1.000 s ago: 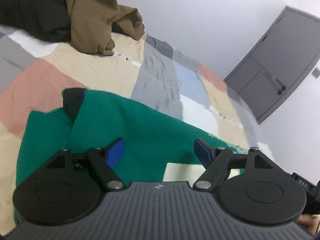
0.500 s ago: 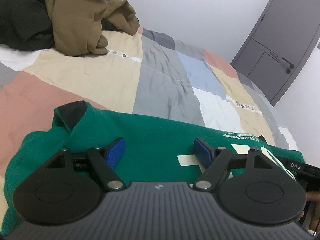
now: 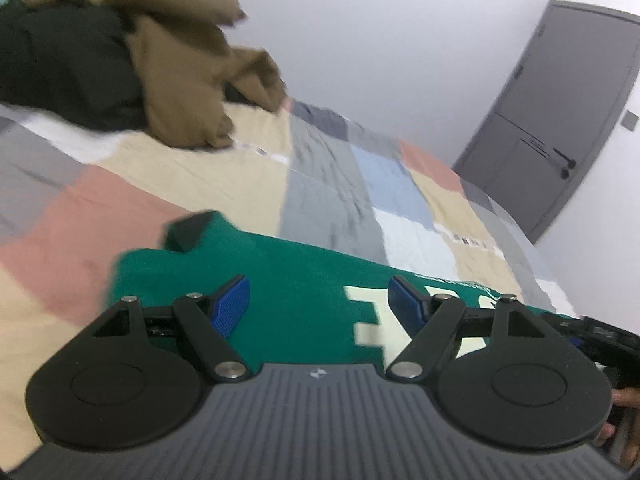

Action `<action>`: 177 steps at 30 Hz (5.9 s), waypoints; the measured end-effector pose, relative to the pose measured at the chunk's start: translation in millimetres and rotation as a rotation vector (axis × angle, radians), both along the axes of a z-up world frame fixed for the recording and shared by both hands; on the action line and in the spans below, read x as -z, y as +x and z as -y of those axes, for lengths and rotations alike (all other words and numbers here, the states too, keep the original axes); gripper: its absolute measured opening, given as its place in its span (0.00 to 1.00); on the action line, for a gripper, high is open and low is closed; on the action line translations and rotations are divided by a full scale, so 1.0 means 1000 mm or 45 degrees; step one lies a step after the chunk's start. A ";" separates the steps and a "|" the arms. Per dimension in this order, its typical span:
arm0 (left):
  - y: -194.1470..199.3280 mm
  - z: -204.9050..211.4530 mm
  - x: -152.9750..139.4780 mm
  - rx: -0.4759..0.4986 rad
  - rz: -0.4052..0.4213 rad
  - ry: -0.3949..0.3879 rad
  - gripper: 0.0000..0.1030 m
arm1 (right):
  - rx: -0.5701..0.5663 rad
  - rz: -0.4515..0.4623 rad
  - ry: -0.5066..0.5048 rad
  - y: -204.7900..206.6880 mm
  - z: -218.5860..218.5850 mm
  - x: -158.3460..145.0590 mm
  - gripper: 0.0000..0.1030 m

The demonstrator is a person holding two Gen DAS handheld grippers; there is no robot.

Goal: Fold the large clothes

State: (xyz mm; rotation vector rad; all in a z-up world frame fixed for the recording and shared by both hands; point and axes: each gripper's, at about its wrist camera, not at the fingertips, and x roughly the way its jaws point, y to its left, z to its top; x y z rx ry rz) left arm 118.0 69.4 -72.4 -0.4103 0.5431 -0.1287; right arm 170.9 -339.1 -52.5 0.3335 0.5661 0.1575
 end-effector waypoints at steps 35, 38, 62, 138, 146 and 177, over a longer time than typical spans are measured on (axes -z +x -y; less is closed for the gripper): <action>0.062 -0.041 -0.006 -0.153 -0.004 0.025 0.17 | 0.178 0.090 0.018 0.031 0.058 -0.004 0.18; 0.076 -0.040 0.013 -0.148 -0.058 0.032 0.17 | 0.194 0.036 -0.010 0.044 0.058 0.009 0.18; -0.012 -0.040 -0.013 -0.125 0.051 -0.029 0.53 | 0.242 0.024 0.024 -0.025 0.045 -0.008 0.65; -0.031 -0.026 0.114 -0.289 -0.229 -1.021 0.32 | -0.045 -0.350 1.033 -0.074 -0.008 0.079 0.83; -0.032 -0.025 0.111 -0.258 -0.181 -1.090 0.31 | 0.094 -0.419 1.194 -0.074 -0.007 0.102 0.83; -0.004 -0.039 0.133 -0.271 -0.225 -1.260 0.85 | 0.551 -0.287 1.256 -0.032 -0.005 0.108 1.00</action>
